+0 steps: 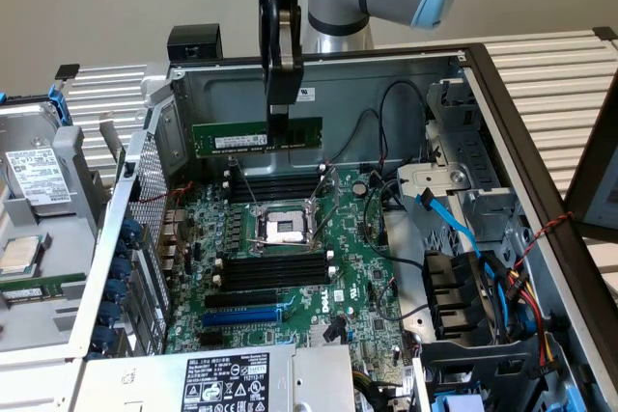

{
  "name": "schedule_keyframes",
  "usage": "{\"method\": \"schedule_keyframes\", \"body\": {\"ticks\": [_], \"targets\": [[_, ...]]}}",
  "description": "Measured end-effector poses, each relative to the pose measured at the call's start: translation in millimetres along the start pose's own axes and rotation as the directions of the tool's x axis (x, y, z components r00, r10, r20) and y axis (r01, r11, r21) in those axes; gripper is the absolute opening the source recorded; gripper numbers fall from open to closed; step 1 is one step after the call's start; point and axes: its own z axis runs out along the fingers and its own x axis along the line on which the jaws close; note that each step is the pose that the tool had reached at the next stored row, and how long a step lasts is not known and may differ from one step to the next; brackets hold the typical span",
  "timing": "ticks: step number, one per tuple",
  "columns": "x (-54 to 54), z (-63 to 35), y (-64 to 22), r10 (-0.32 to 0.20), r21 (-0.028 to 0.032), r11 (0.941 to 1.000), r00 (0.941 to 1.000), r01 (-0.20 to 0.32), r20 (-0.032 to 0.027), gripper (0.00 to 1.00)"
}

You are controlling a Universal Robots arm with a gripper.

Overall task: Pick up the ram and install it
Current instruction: 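Insert the ram into the slot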

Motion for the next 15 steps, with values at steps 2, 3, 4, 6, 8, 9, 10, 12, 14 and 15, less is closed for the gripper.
{"method": "schedule_keyframes", "body": {"ticks": [2, 3, 4, 6, 8, 9, 10, 12, 14, 15], "targets": [[-0.6, 3.7, -0.2, 0.000, 0.0000, 1.0000, 1.0000, 0.000, 0.0001, 0.13], [-0.8, 5.5, -0.3, 0.000, 0.0000, 1.0000, 1.0000, 0.000, 0.0000, 0.13], [-1.0, 7.4, -0.4, 0.000, 0.0001, 1.0000, 1.0000, 0.000, 0.0001, 0.13], [-1.3, 11.0, -0.7, 0.001, 0.0001, 1.0000, 1.0000, -0.001, 0.0001, 0.13], [-1.4, 14.6, -0.8, 0.003, -0.0001, 1.0000, 1.0000, -0.003, 0.0003, 0.13], [-1.4, 16.3, -1.0, 0.004, -0.0001, 1.0000, 1.0000, -0.004, 0.0005, 0.13], [-1.5, 18.2, -1.1, 0.006, -0.0001, 1.0000, 1.0000, -0.006, 0.0007, 0.13], [-1.6, 21.8, -1.4, 0.012, -0.0003, 0.9999, 0.9999, -0.012, 0.0012, 0.13], [-1.8, 25.4, -1.7, 0.018, -0.0005, 0.9998, 0.9998, -0.018, 0.0018, 0.13], [-1.8, 27.3, -1.9, 0.021, -0.0006, 0.9998, 0.9998, -0.021, 0.0021, 0.13]]}}
